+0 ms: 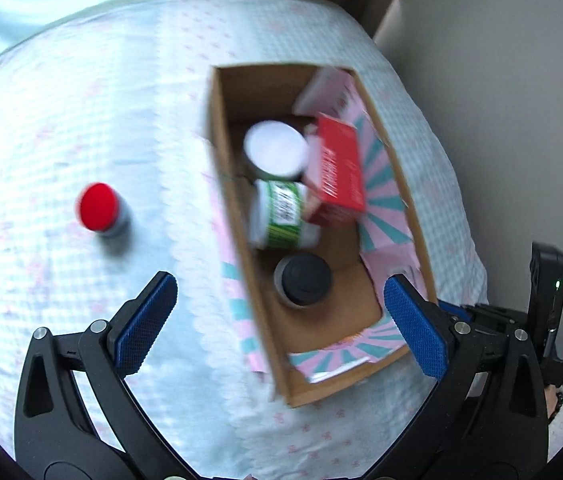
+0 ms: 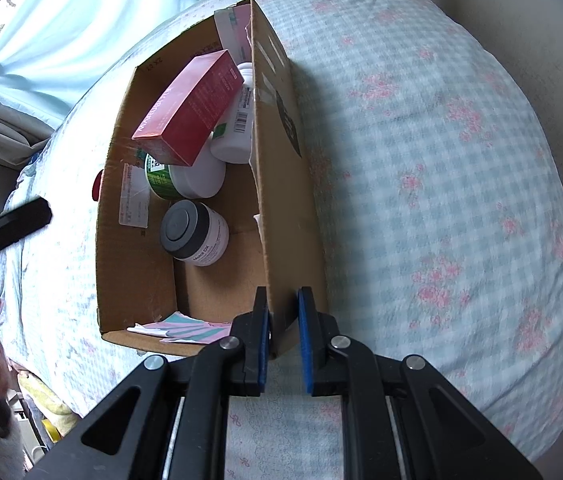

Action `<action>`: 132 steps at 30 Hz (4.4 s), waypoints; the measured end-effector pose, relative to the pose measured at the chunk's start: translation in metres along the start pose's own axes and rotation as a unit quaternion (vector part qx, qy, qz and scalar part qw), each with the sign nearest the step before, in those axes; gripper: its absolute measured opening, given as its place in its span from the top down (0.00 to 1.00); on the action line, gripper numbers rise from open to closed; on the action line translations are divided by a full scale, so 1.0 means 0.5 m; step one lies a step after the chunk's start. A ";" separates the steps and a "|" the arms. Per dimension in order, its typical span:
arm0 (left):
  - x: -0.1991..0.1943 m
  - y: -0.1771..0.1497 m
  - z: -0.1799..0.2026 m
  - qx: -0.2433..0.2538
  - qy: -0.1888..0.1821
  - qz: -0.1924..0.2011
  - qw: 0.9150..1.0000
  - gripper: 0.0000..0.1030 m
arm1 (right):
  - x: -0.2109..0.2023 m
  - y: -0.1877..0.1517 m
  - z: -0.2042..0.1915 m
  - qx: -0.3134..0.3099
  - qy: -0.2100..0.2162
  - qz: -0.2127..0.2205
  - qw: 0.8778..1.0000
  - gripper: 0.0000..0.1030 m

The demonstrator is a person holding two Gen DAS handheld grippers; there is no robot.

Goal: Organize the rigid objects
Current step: 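Move the left tool back and grasp the red-lidded silver tin, then carry the red-lidded tin into the cardboard box and open the left tool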

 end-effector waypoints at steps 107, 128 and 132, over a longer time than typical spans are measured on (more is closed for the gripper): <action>0.253 -0.024 0.232 0.179 -0.025 -0.105 0.978 0.51 | 0.006 0.003 0.010 0.044 0.009 -0.029 0.999 0.87; 0.195 0.000 0.154 0.133 -0.018 -0.085 0.987 0.00 | 0.005 0.000 0.010 0.040 0.008 -0.025 0.999 0.87; 0.149 0.010 0.133 0.129 -0.013 -0.071 0.989 0.00 | 0.004 0.000 0.010 0.038 0.006 -0.027 0.999 0.87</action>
Point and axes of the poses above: each gripper's, at about its wrist camera, not at the fingertips, and x roughly the way its jaws point, z to its right, y to its top, the point moved 8 cm from there along x, roughly the way its jaws point, and after that the axes turned 4 degrees about x, right-handed, at the moved point
